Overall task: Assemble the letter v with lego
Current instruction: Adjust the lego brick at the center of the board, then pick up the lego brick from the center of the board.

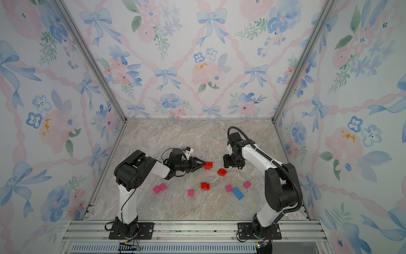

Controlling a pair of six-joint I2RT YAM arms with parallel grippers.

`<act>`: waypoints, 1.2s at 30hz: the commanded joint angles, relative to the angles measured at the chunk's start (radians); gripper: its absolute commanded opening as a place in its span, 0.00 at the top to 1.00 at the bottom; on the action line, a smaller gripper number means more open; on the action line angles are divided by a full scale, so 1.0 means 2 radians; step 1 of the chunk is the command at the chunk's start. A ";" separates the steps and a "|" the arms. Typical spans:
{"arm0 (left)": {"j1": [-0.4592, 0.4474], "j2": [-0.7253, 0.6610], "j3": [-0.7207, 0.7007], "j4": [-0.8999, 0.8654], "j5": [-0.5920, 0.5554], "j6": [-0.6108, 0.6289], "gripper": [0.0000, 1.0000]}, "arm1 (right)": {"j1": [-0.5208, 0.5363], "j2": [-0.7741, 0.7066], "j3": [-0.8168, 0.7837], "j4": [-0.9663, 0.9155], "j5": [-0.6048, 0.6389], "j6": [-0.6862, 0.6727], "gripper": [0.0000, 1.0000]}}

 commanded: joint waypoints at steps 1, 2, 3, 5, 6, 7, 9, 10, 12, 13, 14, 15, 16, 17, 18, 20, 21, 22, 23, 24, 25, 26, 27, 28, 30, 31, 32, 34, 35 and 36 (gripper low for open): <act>-0.002 0.009 0.000 0.002 -0.002 -0.004 0.58 | 0.028 -0.010 -0.008 0.004 -0.005 -0.054 0.28; -0.002 0.009 0.000 0.002 -0.001 -0.004 0.58 | 0.033 -0.004 -0.007 0.008 -0.006 -0.063 0.27; -0.003 0.009 0.000 0.002 -0.001 -0.004 0.58 | 0.038 0.002 -0.006 0.010 -0.007 -0.070 0.27; -0.002 0.009 0.000 0.002 -0.001 -0.004 0.58 | 0.045 0.024 -0.006 0.018 -0.011 -0.080 0.29; -0.002 0.010 0.000 0.002 0.000 -0.004 0.59 | 0.048 0.032 -0.005 0.021 -0.014 -0.083 0.31; -0.002 0.009 0.001 0.002 0.000 -0.004 0.59 | 0.051 0.039 -0.004 0.022 -0.020 -0.086 0.32; -0.002 0.010 0.001 0.002 0.000 -0.004 0.59 | 0.057 0.054 -0.001 0.022 -0.022 -0.088 0.36; -0.002 0.010 0.001 0.003 0.001 -0.004 0.59 | 0.058 0.059 -0.001 0.023 -0.023 -0.088 0.36; -0.002 0.010 0.002 0.002 0.000 -0.004 0.59 | 0.060 0.072 0.001 0.022 -0.025 -0.087 0.40; -0.002 0.011 0.002 0.002 0.000 -0.005 0.59 | 0.061 0.076 0.001 0.022 -0.026 -0.087 0.41; -0.003 0.011 0.001 0.002 0.001 -0.005 0.59 | 0.061 0.080 0.000 0.022 -0.026 -0.087 0.42; -0.002 0.011 0.002 0.002 0.000 -0.004 0.59 | 0.060 0.083 -0.001 0.023 -0.026 -0.087 0.42; -0.002 0.011 0.003 0.002 0.001 -0.005 0.59 | 0.061 0.085 -0.001 0.024 -0.027 -0.086 0.43; -0.002 0.011 0.003 0.002 0.001 -0.005 0.59 | 0.061 0.086 -0.001 0.025 -0.027 -0.085 0.44; -0.002 0.010 0.003 0.002 0.001 -0.006 0.59 | 0.061 0.089 -0.001 0.026 -0.027 -0.086 0.46; -0.002 0.009 0.003 0.002 0.001 -0.007 0.59 | 0.061 0.094 0.000 0.025 -0.026 -0.086 0.48; -0.002 0.009 0.003 0.002 0.001 -0.008 0.59 | 0.060 0.095 -0.002 0.026 -0.025 -0.087 0.50; -0.002 0.008 0.003 0.003 0.001 -0.008 0.59 | 0.060 0.095 -0.002 0.026 -0.025 -0.087 0.52; -0.003 0.009 0.003 0.002 0.000 -0.009 0.59 | 0.060 0.095 -0.003 0.028 -0.025 -0.086 0.54; -0.002 0.009 0.003 0.002 0.000 -0.008 0.59 | 0.059 0.095 -0.004 0.028 -0.025 -0.086 0.54; -0.002 0.009 0.004 0.002 0.000 -0.009 0.59 | 0.059 0.095 -0.004 0.028 -0.025 -0.085 0.55; -0.003 0.009 0.004 0.002 0.001 -0.009 0.59 | 0.058 0.096 -0.004 0.027 -0.024 -0.085 0.56; -0.003 0.010 0.004 0.002 0.000 -0.009 0.59 | 0.058 0.095 -0.005 0.027 -0.024 -0.085 0.57; -0.004 0.010 0.004 0.003 0.000 -0.010 0.60 | 0.057 0.095 -0.006 0.027 -0.024 -0.084 0.57; -0.004 0.010 0.004 0.002 0.000 -0.011 0.63 | 0.056 0.092 -0.008 0.028 -0.022 -0.083 0.60; -0.004 0.010 0.005 0.002 0.000 -0.012 0.64 | 0.055 0.090 -0.008 0.028 -0.021 -0.083 0.61; -0.004 0.009 0.005 0.003 0.000 -0.012 0.64 | 0.054 0.089 -0.009 0.028 -0.021 -0.083 0.61; -0.005 0.008 0.005 0.002 -0.002 -0.012 0.65 | 0.054 0.084 -0.008 0.026 -0.018 -0.083 0.61; -0.005 0.008 0.006 0.002 -0.002 -0.013 0.65 | 0.054 0.083 -0.007 0.024 -0.018 -0.083 0.62; -0.005 0.007 0.006 0.002 -0.001 -0.014 0.65 | 0.054 0.082 -0.006 0.023 -0.017 -0.083 0.62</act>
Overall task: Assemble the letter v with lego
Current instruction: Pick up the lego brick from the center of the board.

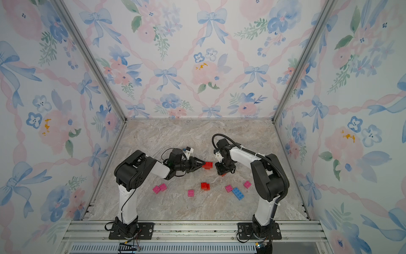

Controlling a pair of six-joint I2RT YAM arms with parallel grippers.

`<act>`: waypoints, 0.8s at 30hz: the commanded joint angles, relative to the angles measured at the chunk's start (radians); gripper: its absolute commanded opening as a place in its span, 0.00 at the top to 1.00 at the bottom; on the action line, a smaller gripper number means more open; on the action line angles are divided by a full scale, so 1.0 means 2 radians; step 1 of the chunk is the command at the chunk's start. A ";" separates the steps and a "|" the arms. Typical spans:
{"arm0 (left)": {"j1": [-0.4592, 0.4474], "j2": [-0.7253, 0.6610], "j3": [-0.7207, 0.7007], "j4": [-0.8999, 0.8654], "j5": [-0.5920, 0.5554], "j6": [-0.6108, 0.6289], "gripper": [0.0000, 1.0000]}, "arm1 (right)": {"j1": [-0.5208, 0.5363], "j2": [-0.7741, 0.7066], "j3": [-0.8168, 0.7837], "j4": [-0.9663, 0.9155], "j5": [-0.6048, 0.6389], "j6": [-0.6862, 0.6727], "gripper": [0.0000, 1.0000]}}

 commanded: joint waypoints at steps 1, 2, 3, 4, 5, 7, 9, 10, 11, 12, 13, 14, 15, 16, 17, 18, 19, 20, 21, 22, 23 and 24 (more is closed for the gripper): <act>-0.004 0.007 0.006 -0.005 -0.002 -0.003 0.65 | -0.002 -0.008 -0.003 -0.006 0.004 0.000 0.62; -0.004 0.006 0.005 -0.005 -0.003 -0.003 0.66 | -0.002 -0.010 -0.002 -0.009 0.006 -0.001 0.63; -0.004 0.006 0.004 -0.005 -0.003 -0.002 0.66 | -0.001 -0.011 0.000 -0.010 0.008 -0.002 0.65; -0.004 0.005 0.004 -0.005 -0.004 -0.003 0.66 | -0.001 -0.012 0.002 -0.012 0.009 -0.003 0.66; -0.004 0.004 0.002 -0.005 -0.004 -0.003 0.67 | -0.001 -0.013 0.004 -0.014 0.010 -0.005 0.66; -0.003 0.002 0.000 -0.005 -0.005 -0.002 0.67 | -0.001 -0.011 0.010 -0.019 0.011 -0.008 0.67; -0.002 0.000 -0.002 -0.005 -0.008 -0.003 0.68 | -0.001 -0.010 0.015 -0.024 0.011 -0.013 0.67; -0.002 -0.001 -0.004 -0.005 -0.008 -0.002 0.68 | -0.001 -0.010 0.017 -0.025 0.010 -0.015 0.70; -0.001 -0.003 -0.005 -0.005 -0.008 -0.003 0.69 | 0.000 -0.009 0.020 -0.028 0.011 -0.018 0.72; 0.000 -0.003 -0.007 -0.005 -0.009 -0.003 0.69 | -0.001 -0.009 0.024 -0.031 0.012 -0.021 0.74; 0.001 -0.005 -0.009 -0.005 -0.009 -0.003 0.69 | 0.001 -0.009 0.027 -0.033 0.012 -0.025 0.74; 0.002 -0.007 -0.012 -0.005 -0.010 -0.003 0.70 | 0.002 -0.009 0.029 -0.035 0.012 -0.030 0.75; 0.004 -0.008 -0.014 -0.005 -0.010 -0.003 0.70 | 0.002 -0.009 0.032 -0.037 0.011 -0.034 0.75; 0.006 -0.010 -0.017 -0.005 -0.010 -0.003 0.70 | 0.003 -0.009 0.035 -0.039 0.009 -0.038 0.75; 0.008 -0.012 -0.020 -0.005 -0.010 -0.003 0.70 | 0.005 -0.007 0.037 -0.042 0.006 -0.043 0.75; 0.011 -0.014 -0.023 -0.005 -0.011 -0.002 0.71 | 0.005 -0.006 0.039 -0.043 0.006 -0.048 0.76; 0.013 -0.016 -0.027 -0.005 -0.011 -0.002 0.71 | 0.007 -0.006 0.041 -0.044 0.004 -0.055 0.81; 0.016 -0.019 -0.030 -0.005 -0.010 -0.001 0.71 | 0.008 -0.006 0.043 -0.044 0.000 -0.064 0.83; 0.019 -0.022 -0.033 -0.005 -0.010 -0.001 0.71 | 0.010 -0.006 0.044 -0.044 -0.007 -0.073 0.91; 0.022 -0.025 -0.035 -0.005 -0.010 0.000 0.71 | 0.011 -0.005 0.048 -0.047 -0.013 -0.080 0.92; 0.024 -0.028 -0.038 -0.005 -0.009 0.000 0.71 | 0.011 -0.005 0.053 -0.048 -0.016 -0.086 0.91; 0.026 -0.030 -0.040 -0.005 -0.009 0.000 0.71 | 0.012 -0.005 0.057 -0.050 -0.018 -0.092 0.91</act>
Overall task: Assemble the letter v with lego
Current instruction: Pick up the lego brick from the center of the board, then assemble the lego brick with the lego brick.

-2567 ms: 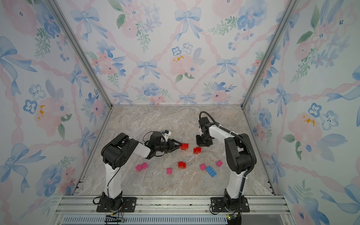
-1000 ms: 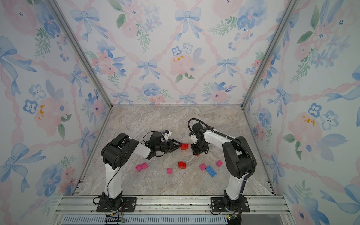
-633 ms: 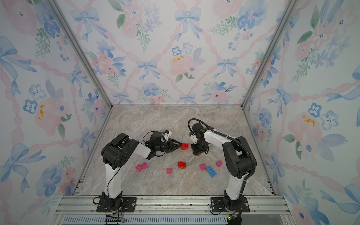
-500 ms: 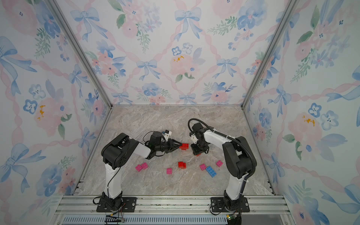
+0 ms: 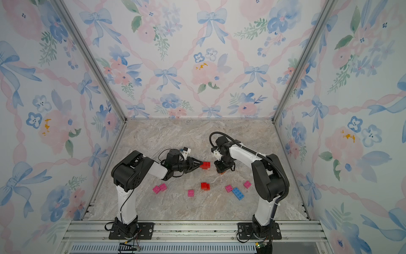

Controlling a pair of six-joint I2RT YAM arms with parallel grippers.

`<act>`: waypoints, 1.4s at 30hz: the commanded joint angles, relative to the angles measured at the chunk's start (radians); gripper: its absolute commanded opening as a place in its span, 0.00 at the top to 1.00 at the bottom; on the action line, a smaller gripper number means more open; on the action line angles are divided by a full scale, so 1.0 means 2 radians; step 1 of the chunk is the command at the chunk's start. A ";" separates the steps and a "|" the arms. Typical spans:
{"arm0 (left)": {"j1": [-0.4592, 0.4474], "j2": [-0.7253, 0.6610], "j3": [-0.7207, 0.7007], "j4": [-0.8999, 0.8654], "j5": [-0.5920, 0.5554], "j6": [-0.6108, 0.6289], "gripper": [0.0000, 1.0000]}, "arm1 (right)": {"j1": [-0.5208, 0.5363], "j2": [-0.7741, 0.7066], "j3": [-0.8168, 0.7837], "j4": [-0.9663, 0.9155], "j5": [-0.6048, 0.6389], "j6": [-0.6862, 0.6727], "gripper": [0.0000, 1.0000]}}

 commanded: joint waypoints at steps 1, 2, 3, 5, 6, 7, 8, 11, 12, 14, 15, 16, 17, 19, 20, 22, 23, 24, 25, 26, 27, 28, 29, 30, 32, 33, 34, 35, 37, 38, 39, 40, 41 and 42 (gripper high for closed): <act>0.011 -0.013 -0.015 -0.011 -0.008 0.003 0.71 | 0.008 -0.004 0.025 -0.019 -0.016 -0.040 0.91; 0.013 -0.014 -0.017 -0.011 -0.007 0.003 0.71 | 0.009 -0.005 0.030 -0.020 -0.018 -0.049 0.91; 0.014 -0.014 -0.018 -0.011 -0.006 0.004 0.71 | 0.012 -0.005 0.037 -0.022 -0.017 -0.058 0.90; 0.019 -0.013 -0.022 -0.011 -0.006 0.006 0.71 | 0.020 -0.002 0.055 -0.029 -0.013 -0.080 0.88; 0.021 -0.012 -0.024 -0.011 -0.006 0.006 0.71 | 0.024 0.001 0.063 -0.034 -0.011 -0.090 0.88; 0.022 -0.012 -0.025 -0.011 -0.006 0.008 0.71 | 0.029 0.003 0.073 -0.037 -0.005 -0.102 0.88; 0.024 -0.012 -0.026 -0.011 -0.006 0.009 0.72 | 0.032 0.006 0.081 -0.037 0.004 -0.109 0.88; 0.025 -0.011 -0.023 -0.011 -0.004 0.010 0.72 | 0.033 0.016 0.103 -0.039 0.012 -0.133 0.88; 0.025 -0.010 -0.023 -0.011 -0.004 0.010 0.72 | 0.033 0.019 0.109 -0.040 0.013 -0.139 0.88; 0.025 -0.008 -0.020 -0.011 -0.001 0.009 0.73 | 0.031 0.024 0.122 -0.041 0.013 -0.156 0.88; 0.025 -0.007 -0.019 -0.011 0.000 0.009 0.73 | 0.031 0.027 0.127 -0.044 0.013 -0.166 0.88; 0.025 -0.007 -0.019 -0.011 0.001 0.009 0.73 | 0.031 0.029 0.134 -0.049 0.010 -0.180 0.88; 0.025 -0.006 -0.018 -0.012 0.002 0.009 0.73 | 0.031 0.031 0.139 -0.057 0.003 -0.198 0.88; 0.027 -0.004 -0.018 -0.012 0.002 0.009 0.74 | 0.031 0.036 0.146 -0.068 -0.008 -0.244 0.89; 0.027 -0.004 -0.017 -0.012 0.002 0.009 0.74 | 0.031 0.039 0.151 -0.079 -0.015 -0.271 0.89; 0.027 -0.003 -0.017 -0.014 0.003 0.009 0.74 | 0.030 0.047 0.161 -0.094 -0.023 -0.318 0.90; 0.027 -0.004 -0.017 -0.014 0.002 0.009 0.74 | 0.029 0.051 0.168 -0.103 -0.031 -0.338 0.93; 0.027 -0.004 -0.017 -0.015 0.002 0.009 0.74 | 0.027 0.055 0.175 -0.109 -0.038 -0.355 0.93; 0.027 -0.004 -0.016 -0.015 0.002 0.009 0.74 | 0.027 0.059 0.181 -0.115 -0.042 -0.371 0.96; 0.027 -0.003 -0.016 -0.015 0.002 0.010 0.74 | 0.027 0.063 0.188 -0.119 -0.042 -0.385 0.97; 0.027 -0.002 -0.016 -0.016 0.003 0.010 0.75 | 0.029 0.069 0.195 -0.123 -0.040 -0.395 0.98; 0.027 -0.002 -0.016 -0.016 0.003 0.011 0.75 | 0.032 0.075 0.201 -0.126 -0.037 -0.405 0.98; 0.027 -0.001 -0.016 -0.017 0.003 0.010 0.75 | 0.034 0.081 0.207 -0.131 -0.034 -0.415 0.99; 0.027 0.000 -0.016 -0.017 0.003 0.011 0.75 | 0.036 0.088 0.214 -0.135 -0.032 -0.423 0.99; 0.027 0.000 -0.017 -0.017 0.002 0.012 0.75 | 0.039 0.104 0.231 -0.147 -0.031 -0.436 1.00; 0.027 0.000 -0.017 -0.017 0.002 0.012 0.75 | 0.039 0.110 0.239 -0.150 -0.031 -0.440 1.00; 0.027 0.000 -0.016 -0.018 0.003 0.013 0.75 | 0.040 0.115 0.244 -0.153 -0.031 -0.445 1.00; 0.027 0.001 -0.016 -0.018 0.002 0.013 0.75 | 0.040 0.120 0.249 -0.154 -0.032 -0.449 1.00; 0.027 0.001 -0.016 -0.019 0.002 0.013 0.76 | 0.043 0.129 0.260 -0.154 -0.030 -0.450 1.00; 0.026 0.002 -0.016 -0.019 0.002 0.014 0.76 | 0.043 0.133 0.266 -0.156 -0.029 -0.449 1.00; 0.026 0.002 -0.016 -0.020 0.001 0.013 0.76 | 0.043 0.136 0.269 -0.158 -0.031 -0.450 1.00; 0.026 0.001 -0.016 -0.020 0.001 0.013 0.76 | 0.045 0.139 0.270 -0.160 -0.030 -0.451 1.00; 0.025 0.002 -0.015 -0.020 0.001 0.014 0.76 | 0.046 0.141 0.271 -0.161 -0.028 -0.451 1.00; 0.025 0.002 -0.015 -0.020 0.001 0.014 0.76 | 0.047 0.142 0.272 -0.161 -0.027 -0.452 1.00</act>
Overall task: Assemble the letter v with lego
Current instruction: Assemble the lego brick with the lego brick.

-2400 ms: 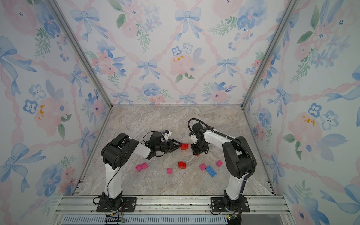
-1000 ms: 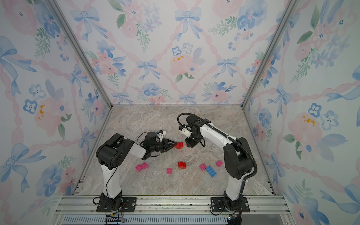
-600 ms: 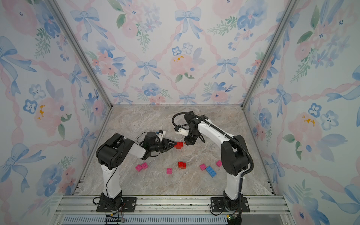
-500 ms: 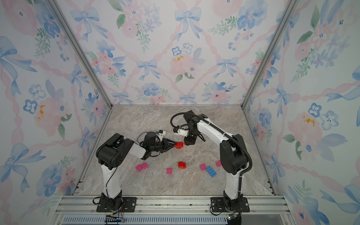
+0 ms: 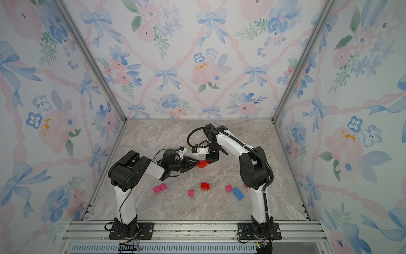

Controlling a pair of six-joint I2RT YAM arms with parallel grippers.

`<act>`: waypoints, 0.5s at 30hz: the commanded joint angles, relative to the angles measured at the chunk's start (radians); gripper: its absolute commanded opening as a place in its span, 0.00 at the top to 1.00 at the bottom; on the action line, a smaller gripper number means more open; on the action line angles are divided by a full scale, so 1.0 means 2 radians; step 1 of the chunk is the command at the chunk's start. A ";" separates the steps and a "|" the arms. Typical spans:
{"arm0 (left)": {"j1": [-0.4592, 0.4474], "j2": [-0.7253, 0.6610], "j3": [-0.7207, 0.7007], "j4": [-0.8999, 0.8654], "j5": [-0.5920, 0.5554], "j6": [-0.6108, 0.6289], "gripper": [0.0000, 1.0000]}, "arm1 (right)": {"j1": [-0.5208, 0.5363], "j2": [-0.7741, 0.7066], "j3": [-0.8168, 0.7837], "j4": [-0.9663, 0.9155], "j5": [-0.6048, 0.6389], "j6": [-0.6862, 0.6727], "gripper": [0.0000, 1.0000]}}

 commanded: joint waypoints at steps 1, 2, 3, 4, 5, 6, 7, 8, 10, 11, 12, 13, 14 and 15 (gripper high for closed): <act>0.003 0.009 0.000 -0.027 -0.004 0.012 0.76 | 0.008 0.011 0.015 -0.024 -0.002 -0.014 1.00; 0.003 0.009 0.000 -0.027 -0.004 0.012 0.76 | 0.009 0.012 0.015 -0.024 -0.003 -0.012 1.00; 0.003 0.009 0.000 -0.028 -0.003 0.012 0.76 | 0.009 0.014 0.016 -0.025 -0.002 -0.013 1.00; 0.003 0.009 0.001 -0.028 -0.003 0.012 0.76 | 0.011 0.016 0.018 -0.026 0.001 -0.013 1.00; 0.003 0.009 0.001 -0.028 -0.003 0.013 0.76 | 0.011 0.019 0.022 -0.028 0.006 -0.014 1.00; 0.003 0.010 0.002 -0.028 -0.003 0.012 0.76 | 0.012 0.023 0.025 -0.031 0.009 -0.013 1.00; 0.003 0.010 0.002 -0.028 -0.003 0.013 0.76 | 0.012 0.027 0.030 -0.034 0.012 -0.013 1.00; 0.003 0.009 0.002 -0.029 -0.003 0.013 0.76 | 0.013 0.030 0.034 -0.037 0.014 -0.013 1.00; 0.003 0.009 0.002 -0.028 -0.003 0.013 0.76 | 0.015 0.035 0.040 -0.042 0.017 -0.012 1.00; 0.003 0.009 0.002 -0.030 -0.003 0.013 0.76 | 0.015 0.037 0.042 -0.043 0.021 -0.012 1.00; 0.002 0.009 0.002 -0.030 -0.003 0.013 0.76 | 0.016 0.038 0.044 -0.043 0.023 -0.012 1.00; 0.001 0.009 0.003 -0.030 -0.004 0.013 0.76 | 0.017 0.040 0.045 -0.046 0.025 -0.012 1.00; 0.001 0.009 0.003 -0.030 -0.003 0.014 0.76 | 0.017 0.042 0.047 -0.047 0.025 -0.012 1.00; 0.000 0.009 0.004 -0.031 -0.004 0.014 0.76 | 0.018 0.044 0.048 -0.049 0.028 -0.012 1.00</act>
